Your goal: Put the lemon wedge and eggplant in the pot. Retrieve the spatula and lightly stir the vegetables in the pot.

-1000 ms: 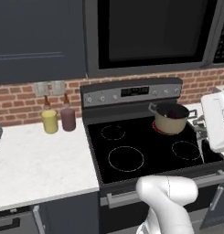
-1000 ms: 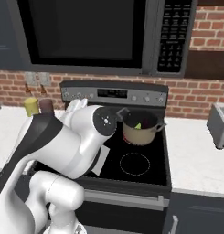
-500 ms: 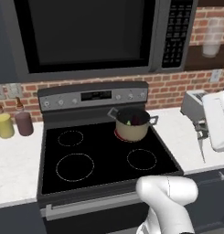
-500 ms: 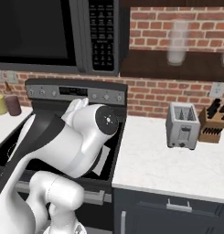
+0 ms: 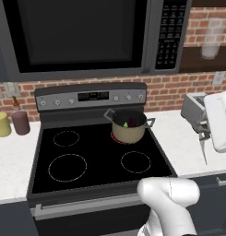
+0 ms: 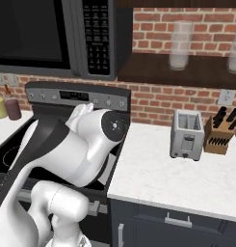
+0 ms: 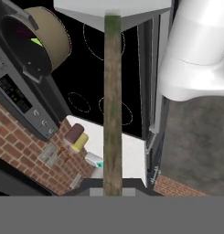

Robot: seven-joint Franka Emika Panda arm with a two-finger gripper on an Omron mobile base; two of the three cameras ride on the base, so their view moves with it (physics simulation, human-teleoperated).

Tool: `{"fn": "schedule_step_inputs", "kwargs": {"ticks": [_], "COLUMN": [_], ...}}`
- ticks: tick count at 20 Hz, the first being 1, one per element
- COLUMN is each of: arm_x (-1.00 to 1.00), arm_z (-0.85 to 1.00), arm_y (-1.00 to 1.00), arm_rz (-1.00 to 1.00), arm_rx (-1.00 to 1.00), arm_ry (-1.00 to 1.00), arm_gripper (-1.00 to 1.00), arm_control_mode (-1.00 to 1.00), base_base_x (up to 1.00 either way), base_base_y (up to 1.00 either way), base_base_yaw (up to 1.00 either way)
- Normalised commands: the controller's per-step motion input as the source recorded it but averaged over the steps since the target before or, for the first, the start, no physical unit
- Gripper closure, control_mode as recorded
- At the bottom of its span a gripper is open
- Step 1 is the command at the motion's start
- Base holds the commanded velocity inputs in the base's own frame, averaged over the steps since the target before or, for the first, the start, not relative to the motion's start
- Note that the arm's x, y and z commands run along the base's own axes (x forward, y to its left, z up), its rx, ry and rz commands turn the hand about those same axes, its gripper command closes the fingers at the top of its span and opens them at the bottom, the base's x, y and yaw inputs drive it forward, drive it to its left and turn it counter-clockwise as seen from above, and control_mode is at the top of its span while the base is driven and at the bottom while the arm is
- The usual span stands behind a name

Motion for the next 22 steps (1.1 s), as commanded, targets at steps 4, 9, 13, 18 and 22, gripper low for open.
{"fn": "schedule_step_inputs", "kwargs": {"ticks": [4,9,13,18,22], "arm_x": [0.00,0.10,0.00,-0.01,0.00], "arm_z": [0.00,0.16,0.61,0.59,0.13], "arm_y": [0.00,0.00,0.00,0.00,0.00], "arm_rz": [0.00,0.00,0.03,0.08,0.11], "arm_rx": [0.00,0.08,0.27,0.37,0.34], "arm_ry": [0.00,0.00,0.00,0.00,0.00], "arm_gripper": [1.00,1.00,1.00,1.00,1.00], "arm_control_mode": [1.00,-1.00,-1.00,-1.00,-1.00], "base_base_x": [0.90,0.43,0.00,0.00,0.00], "base_base_y": [0.00,0.00,0.00,0.00,0.00], "base_base_yaw": [0.04,0.00,0.00,0.00,0.00]}}
